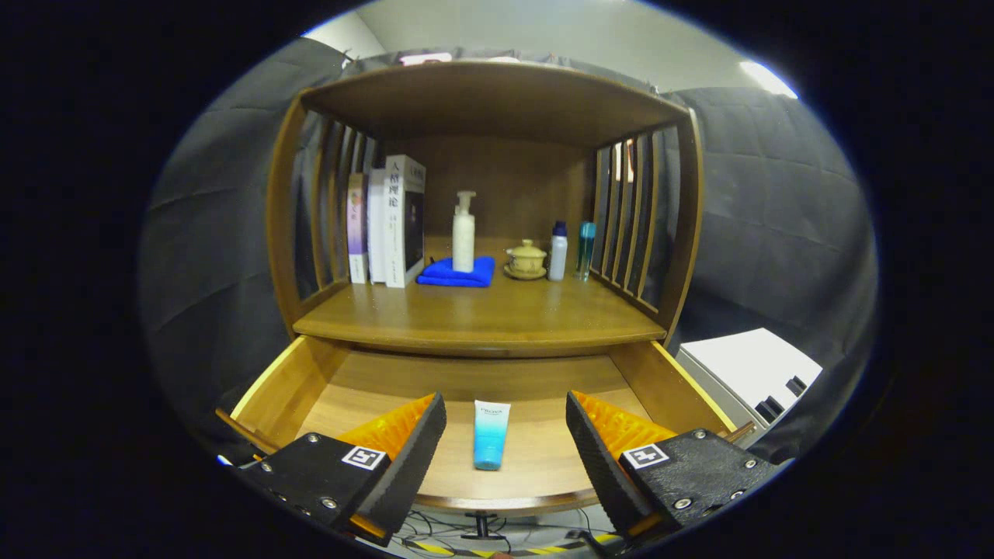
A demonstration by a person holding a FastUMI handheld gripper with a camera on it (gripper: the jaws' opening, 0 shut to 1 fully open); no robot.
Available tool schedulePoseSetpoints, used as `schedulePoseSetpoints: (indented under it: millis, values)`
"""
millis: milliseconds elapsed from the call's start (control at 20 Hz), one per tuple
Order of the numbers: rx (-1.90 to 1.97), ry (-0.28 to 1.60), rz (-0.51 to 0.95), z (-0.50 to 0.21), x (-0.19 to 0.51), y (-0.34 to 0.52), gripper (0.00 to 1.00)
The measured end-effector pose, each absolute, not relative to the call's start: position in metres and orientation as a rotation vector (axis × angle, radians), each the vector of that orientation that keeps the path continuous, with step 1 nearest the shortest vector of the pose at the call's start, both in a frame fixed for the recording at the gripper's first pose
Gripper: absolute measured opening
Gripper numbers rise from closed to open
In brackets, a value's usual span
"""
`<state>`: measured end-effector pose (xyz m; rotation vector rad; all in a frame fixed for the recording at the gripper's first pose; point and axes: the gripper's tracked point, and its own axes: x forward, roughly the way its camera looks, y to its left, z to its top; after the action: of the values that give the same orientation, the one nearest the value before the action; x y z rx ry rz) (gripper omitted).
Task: Pull open the drawer, take out the items inside it, and place them on the countertop above the cabinet.
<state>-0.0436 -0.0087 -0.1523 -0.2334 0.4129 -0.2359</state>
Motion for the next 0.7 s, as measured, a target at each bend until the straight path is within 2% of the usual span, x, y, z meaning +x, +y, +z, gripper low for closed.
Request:
schedulePoseSetpoints:
  millis: [300,700]
  values:
    - [-0.122,0.588,-0.299,-0.177,-0.016,-0.025,0.95]
    - [-0.014,0.894,-0.389,-0.242,-0.014,-0.03,0.95]
